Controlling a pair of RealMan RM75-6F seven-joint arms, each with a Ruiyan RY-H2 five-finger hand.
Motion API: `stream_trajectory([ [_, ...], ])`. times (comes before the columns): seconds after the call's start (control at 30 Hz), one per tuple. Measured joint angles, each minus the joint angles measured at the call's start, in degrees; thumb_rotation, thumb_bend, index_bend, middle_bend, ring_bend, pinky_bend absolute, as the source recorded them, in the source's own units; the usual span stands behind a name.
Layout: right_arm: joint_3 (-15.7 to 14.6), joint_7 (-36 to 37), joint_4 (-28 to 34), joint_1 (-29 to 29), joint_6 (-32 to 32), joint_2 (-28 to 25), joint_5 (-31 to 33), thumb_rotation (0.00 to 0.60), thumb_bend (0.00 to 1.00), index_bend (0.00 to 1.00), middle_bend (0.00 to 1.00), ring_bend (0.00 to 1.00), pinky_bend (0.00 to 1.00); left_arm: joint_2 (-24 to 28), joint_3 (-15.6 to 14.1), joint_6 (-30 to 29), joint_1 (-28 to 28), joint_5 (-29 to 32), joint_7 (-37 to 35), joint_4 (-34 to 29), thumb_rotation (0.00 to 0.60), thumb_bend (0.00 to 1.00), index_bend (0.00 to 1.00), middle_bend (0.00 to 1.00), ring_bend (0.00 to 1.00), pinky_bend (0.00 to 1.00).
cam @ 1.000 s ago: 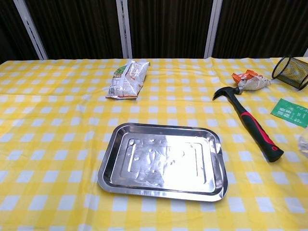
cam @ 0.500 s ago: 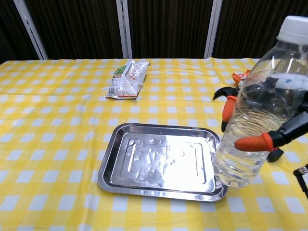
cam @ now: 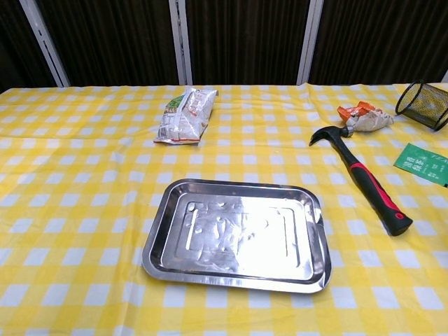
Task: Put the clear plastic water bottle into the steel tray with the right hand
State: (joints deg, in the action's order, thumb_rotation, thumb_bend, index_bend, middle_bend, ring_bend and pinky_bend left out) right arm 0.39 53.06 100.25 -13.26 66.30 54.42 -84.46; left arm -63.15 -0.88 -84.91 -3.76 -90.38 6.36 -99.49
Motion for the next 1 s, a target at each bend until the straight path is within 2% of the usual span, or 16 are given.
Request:
stream_trajectory([
  [0.13, -1.42, 7.23, -5.54, 1.81, 3.12, -2.23, -5.12, 0.600, 0.54, 0.78, 0.61, 0.27, 0.00, 0.01, -0.05, -0.14, 0.01, -0.22, -0.10, -0.02, 0.600, 0.18, 0.05, 0.00, 0.00, 0.00],
  [0.3, -1.72, 5.61, -3.55, 0.81, 2.72, -1.22, -7.45, 0.600, 0.54, 0.78, 0.61, 0.27, 0.00, 0.31, -0.05, -0.30, 0.01, -0.33, -0.88, 0.13, 0.600, 0.18, 0.05, 0.00, 0.00, 0.00],
  [0.5, -0.34, -3.31, 2.63, -3.10, -1.54, 3.78, -7.47, 0.600, 0.54, 0.78, 0.61, 0.27, 0.00, 0.74, 0.13, -0.25, -0.08, -0.01, -2.16, 0.45, 0.600, 0.18, 0.05, 0.00, 0.00, 0.00],
  [0.6, 1.27, -9.57, 5.16, -5.12, -3.34, 8.30, -5.77, 0.600, 0.54, 0.78, 0.61, 0.27, 0.00, 0.90, 0.17, -0.09, -0.18, 0.11, -2.69, 0.66, 0.600, 0.18, 0.05, 0.00, 0.00, 0.00],
  [0.83, 5.28, -24.33, 8.69, -9.81, -6.28, 22.43, 0.78, 0.600, 0.54, 0.78, 0.61, 0.27, 0.00, 0.82, -0.10, 0.81, -0.64, -0.16, -2.69, 0.87, 0.600, 0.18, 0.05, 0.00, 0.00, 0.00],
  [1.0, 6.80, -31.72, 9.41, -12.18, -7.78, 28.85, 6.37, 0.600, 0.54, 0.78, 0.61, 0.27, 0.00, 0.78, -0.28, 0.76, -0.70, -0.56, -2.74, 0.85, 0.600, 0.18, 0.05, 0.00, 0.00, 0.00],
])
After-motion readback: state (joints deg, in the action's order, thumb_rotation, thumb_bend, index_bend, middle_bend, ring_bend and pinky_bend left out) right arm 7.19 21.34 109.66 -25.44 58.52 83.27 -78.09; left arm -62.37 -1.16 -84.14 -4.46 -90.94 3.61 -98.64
